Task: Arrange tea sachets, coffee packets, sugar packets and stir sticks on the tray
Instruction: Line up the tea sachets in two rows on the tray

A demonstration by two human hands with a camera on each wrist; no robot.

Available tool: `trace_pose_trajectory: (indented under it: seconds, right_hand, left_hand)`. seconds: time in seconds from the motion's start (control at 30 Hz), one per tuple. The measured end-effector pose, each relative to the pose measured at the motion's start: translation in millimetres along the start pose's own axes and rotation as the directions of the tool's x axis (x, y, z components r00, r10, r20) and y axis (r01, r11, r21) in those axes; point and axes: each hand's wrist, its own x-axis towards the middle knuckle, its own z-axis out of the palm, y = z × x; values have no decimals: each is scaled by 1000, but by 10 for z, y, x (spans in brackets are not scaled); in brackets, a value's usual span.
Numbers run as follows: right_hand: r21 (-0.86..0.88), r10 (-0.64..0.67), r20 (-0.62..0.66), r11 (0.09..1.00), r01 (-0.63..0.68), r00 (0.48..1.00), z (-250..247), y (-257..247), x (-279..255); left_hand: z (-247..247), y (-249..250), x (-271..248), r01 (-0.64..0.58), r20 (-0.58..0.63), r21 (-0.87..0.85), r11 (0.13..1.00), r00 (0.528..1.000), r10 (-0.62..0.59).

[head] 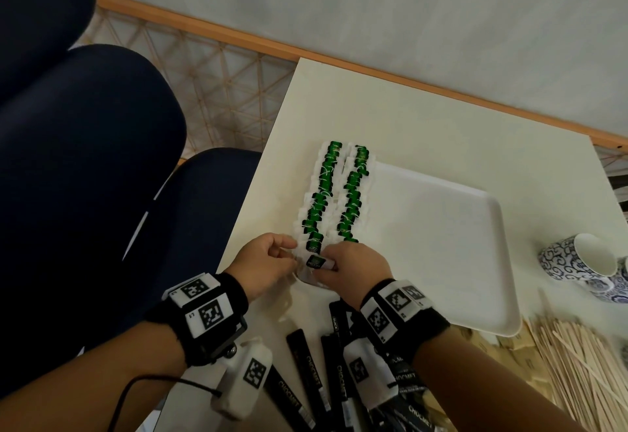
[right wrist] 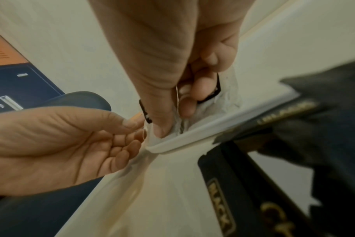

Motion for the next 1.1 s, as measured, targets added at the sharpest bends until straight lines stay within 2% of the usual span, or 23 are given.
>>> trace_pose_trajectory:
  seconds: [0.07,0.2,0.3,0.43,0.53,0.73,0.83,1.0,1.1]
  right_hand:
    - [23,30,-67,999,-29,997,1,-14,0]
    - [240,104,-209,969,-52,972,-63,71,-64]
    - [389,177,-278,920,-58,944,-91,238,-92]
    - [449,190,-185,889,-89,964,-7,339,-108]
    - [453,144,-138,889,-67,980,58,274,-121]
    - [570,232,-90,810,-141,969,-2,303,1]
    - [548,203,-81,827,-127,976,-23,282,87]
    - [580,223,-62,802,-147,973,-102,310,180]
    - [544,159,-48,832,-108,986,-159,314,200]
  left_hand:
    - [9,16,-7,3,-15,2,1000,1000,-3]
    - [22,85,-12,-3,-105,-1,1000,995,3]
    - [35,170,-14,-23,-75,-6,1000,997,22]
    - [99,309,-52,-4,79,-70,998,997,9]
    - [157,360,-62,10,137,-97,995,991,3]
    - [130,451,13,34,142,-77,996,990,-23]
    - [147,527,58,23,158,-49,999,987,-15]
    - [150,648,164,19,192,-11,1000,981,-16]
    - [132,719,260,13,238,24,1000,971,-18]
